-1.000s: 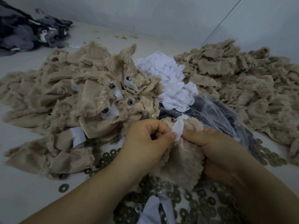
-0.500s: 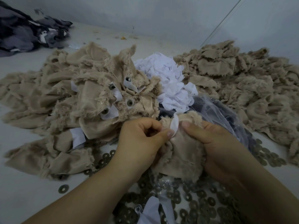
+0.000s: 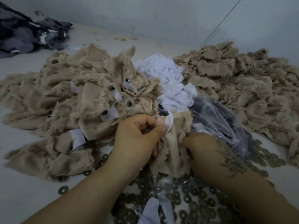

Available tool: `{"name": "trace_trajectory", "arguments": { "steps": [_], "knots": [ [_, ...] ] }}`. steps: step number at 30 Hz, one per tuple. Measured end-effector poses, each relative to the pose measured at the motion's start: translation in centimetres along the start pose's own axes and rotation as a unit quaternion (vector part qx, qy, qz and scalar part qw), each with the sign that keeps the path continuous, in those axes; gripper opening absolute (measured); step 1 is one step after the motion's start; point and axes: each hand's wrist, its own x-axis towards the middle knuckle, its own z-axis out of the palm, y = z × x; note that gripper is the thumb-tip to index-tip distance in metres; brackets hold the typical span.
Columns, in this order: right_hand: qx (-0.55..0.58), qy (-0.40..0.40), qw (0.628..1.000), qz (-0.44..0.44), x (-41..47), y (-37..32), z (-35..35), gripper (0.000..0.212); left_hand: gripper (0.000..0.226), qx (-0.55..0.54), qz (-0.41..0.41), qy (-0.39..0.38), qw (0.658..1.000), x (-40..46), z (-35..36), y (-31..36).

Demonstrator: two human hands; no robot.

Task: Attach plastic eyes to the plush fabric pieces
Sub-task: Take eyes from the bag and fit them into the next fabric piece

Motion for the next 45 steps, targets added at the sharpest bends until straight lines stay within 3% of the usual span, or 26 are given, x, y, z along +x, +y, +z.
{"name": "trace_trajectory", "arguments": {
  "steps": [3,6,7,11,13,15,18,19,20,22,24,28,32,34,36,38,42,45],
  "knots": [
    [0.000,0.015,1.000,-0.015,0.1,0.0,0.2,0.032,0.018,-0.003,-0.001,-0.001,1.000,0.0,0.1,0.0],
    [0.036,0.072,0.997,0.011,-0.1,0.2,-0.2,0.017,0.018,-0.003,0.004,-0.005,1.000,0.0,0.1,0.1],
    [0.065,0.095,0.993,0.014,-0.1,0.3,-0.3,0.011,0.018,-0.003,0.008,-0.006,1.000,0.0,0.0,0.2],
    [0.212,0.144,0.966,0.037,-0.3,0.6,-0.7,0.025,0.017,-0.013,0.014,-0.003,1.000,0.0,0.1,0.4],
    [0.327,0.156,0.929,0.074,-0.3,0.4,-0.9,0.019,0.016,-0.023,0.016,-0.003,1.000,-0.1,0.1,0.5],
    [0.511,0.139,0.838,0.131,-0.1,0.5,-1.3,0.021,0.015,-0.044,0.022,-0.006,0.999,-0.2,0.1,0.7],
    [0.782,0.053,0.594,0.183,0.3,0.9,-1.9,0.023,0.017,-0.070,0.033,-0.016,0.997,-0.3,0.1,1.0],
    [0.821,0.030,0.537,0.190,0.4,1.1,-1.9,0.036,0.017,-0.072,0.039,-0.021,0.996,-0.4,0.1,1.0],
    [0.845,0.006,0.499,0.192,0.4,1.1,-2.0,0.044,0.017,-0.072,0.046,-0.025,0.996,-0.4,0.2,1.0],
    [0.862,-0.033,0.471,0.185,0.3,1.0,-2.1,0.048,0.014,-0.062,0.058,-0.030,0.996,-0.5,0.2,0.9],
    [0.857,-0.074,0.485,0.160,0.0,0.8,-2.1,0.051,0.011,-0.053,0.064,-0.032,0.996,-0.5,0.2,0.8],
    [0.821,-0.093,0.547,0.136,-0.4,0.5,-1.5,0.042,0.012,-0.036,0.072,-0.046,0.996,-0.5,0.3,0.8],
    [0.744,-0.026,0.658,0.110,-0.6,-0.7,-1.1,0.038,0.011,0.019,0.082,-0.049,0.995,-0.4,0.3,0.5],
    [0.728,0.035,0.677,0.100,-0.7,-0.7,-0.8,0.005,0.012,0.043,0.081,-0.046,0.995,-0.3,0.3,0.3],
    [0.703,0.070,0.699,0.105,-0.9,-0.8,-0.8,0.040,0.012,0.039,0.073,-0.050,0.995,-0.3,0.3,0.2],
    [0.697,0.082,0.702,0.120,-1.1,-0.7,-0.7,0.049,0.013,0.030,0.064,-0.056,0.996,-0.4,0.3,0.2],
    [0.723,0.094,0.672,0.130,-0.9,-0.9,-0.3,0.051,0.015,0.033,0.060,-0.056,0.996,-0.3,0.4,-0.1],
    [0.727,0.100,0.671,0.108,-0.7,-1.4,0.1,0.023,0.017,0.045,0.062,-0.057,0.995,-0.3,0.3,-0.2]
  ]
}}
